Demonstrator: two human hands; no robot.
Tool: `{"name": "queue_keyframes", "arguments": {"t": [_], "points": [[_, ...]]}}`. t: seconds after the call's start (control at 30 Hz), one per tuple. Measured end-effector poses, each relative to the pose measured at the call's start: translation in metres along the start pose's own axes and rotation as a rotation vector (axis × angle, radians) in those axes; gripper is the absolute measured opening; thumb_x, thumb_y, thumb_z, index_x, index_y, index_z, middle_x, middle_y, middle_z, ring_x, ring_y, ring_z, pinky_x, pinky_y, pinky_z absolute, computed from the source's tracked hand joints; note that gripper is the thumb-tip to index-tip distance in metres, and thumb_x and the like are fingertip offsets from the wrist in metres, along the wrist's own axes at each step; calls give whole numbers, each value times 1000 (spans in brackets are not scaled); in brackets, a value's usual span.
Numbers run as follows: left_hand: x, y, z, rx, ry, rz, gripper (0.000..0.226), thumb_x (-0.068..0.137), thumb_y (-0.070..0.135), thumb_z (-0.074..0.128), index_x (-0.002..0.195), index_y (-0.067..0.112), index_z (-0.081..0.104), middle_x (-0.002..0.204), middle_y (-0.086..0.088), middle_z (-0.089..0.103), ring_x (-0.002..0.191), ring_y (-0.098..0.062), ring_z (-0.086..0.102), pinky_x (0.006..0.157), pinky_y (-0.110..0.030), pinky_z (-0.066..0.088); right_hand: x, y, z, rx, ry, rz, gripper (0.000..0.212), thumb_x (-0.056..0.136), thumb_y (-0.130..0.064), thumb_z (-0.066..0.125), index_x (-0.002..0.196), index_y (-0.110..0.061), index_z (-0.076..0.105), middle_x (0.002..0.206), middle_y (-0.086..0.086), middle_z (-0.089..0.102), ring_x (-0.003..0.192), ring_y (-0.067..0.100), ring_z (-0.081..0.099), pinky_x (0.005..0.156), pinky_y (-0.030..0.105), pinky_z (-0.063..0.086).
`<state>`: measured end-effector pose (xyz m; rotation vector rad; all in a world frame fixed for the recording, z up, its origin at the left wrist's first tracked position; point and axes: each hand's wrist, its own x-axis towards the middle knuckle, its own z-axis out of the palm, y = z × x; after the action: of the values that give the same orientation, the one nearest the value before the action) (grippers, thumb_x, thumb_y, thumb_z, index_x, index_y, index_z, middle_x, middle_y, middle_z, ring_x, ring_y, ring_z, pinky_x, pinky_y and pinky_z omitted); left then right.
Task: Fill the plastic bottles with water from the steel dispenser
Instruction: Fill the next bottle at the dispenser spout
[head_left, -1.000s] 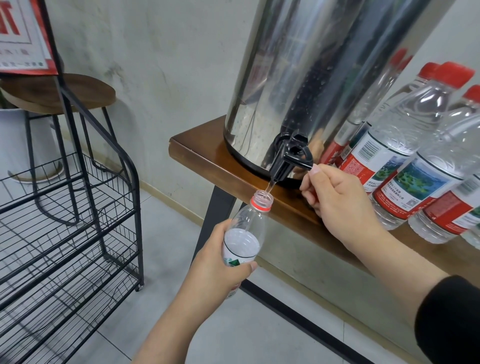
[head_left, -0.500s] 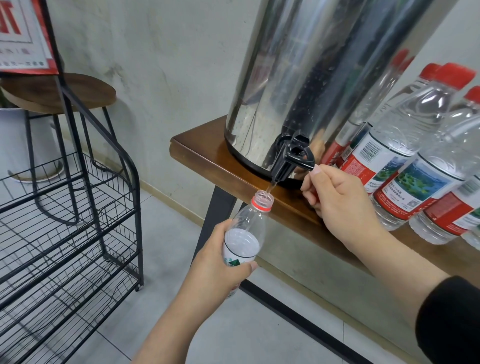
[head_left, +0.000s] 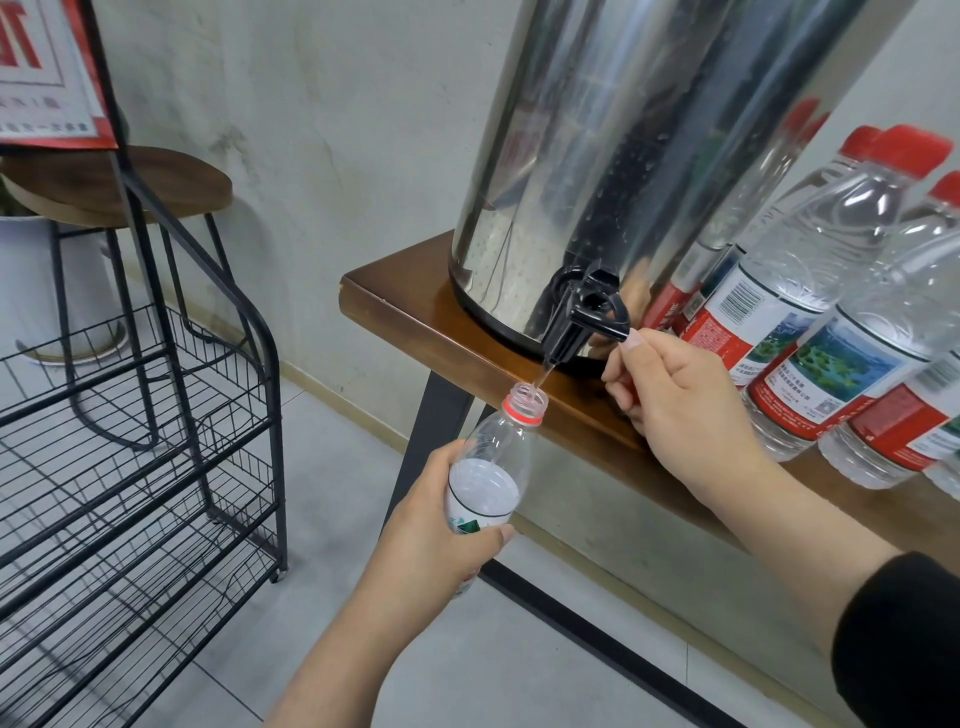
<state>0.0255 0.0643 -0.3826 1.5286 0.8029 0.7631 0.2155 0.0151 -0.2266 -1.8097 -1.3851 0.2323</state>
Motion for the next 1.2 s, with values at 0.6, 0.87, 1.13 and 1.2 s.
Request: {"name": "queue_keyframes", "arguments": {"t": [0.6, 0.87, 1.13, 1.2], "points": [[1, -2, -1, 20, -5, 6, 75, 79, 23, 86, 133, 52, 44, 120, 27, 63, 115, 3, 60, 86, -13, 52, 0, -1, 0, -20, 0, -14, 41, 107, -29, 40, 72, -22, 60, 62, 3, 57, 54, 15, 47, 58, 34, 39], [0, -1, 0, 16, 4, 1, 73, 78, 21, 87, 131, 51, 46, 117, 26, 64, 111, 4, 62, 78, -4, 48, 0, -2, 0, -19, -4, -23, 42, 108, -29, 40, 72, -21, 61, 62, 5, 57, 54, 15, 47, 59, 32, 40], [-1, 0, 0, 35, 2, -3, 73, 79, 22, 86, 133, 51, 44, 118, 27, 63, 111, 6, 60, 75, -3, 47, 0, 0, 0, -14, 0, -23, 42, 108, -31, 40, 73, -21, 61, 62, 4, 56, 54, 15, 47, 59, 33, 39], [0, 0, 0, 39, -1, -7, 74, 79, 22, 86, 134, 50, 44, 120, 26, 63, 112, 3, 60, 74, -3, 47, 0, 0, 0, -17, 0, -24, 42, 108, -31, 40, 73, -21, 60, 61, 4, 56, 54, 15, 47, 59, 33, 39]]}}
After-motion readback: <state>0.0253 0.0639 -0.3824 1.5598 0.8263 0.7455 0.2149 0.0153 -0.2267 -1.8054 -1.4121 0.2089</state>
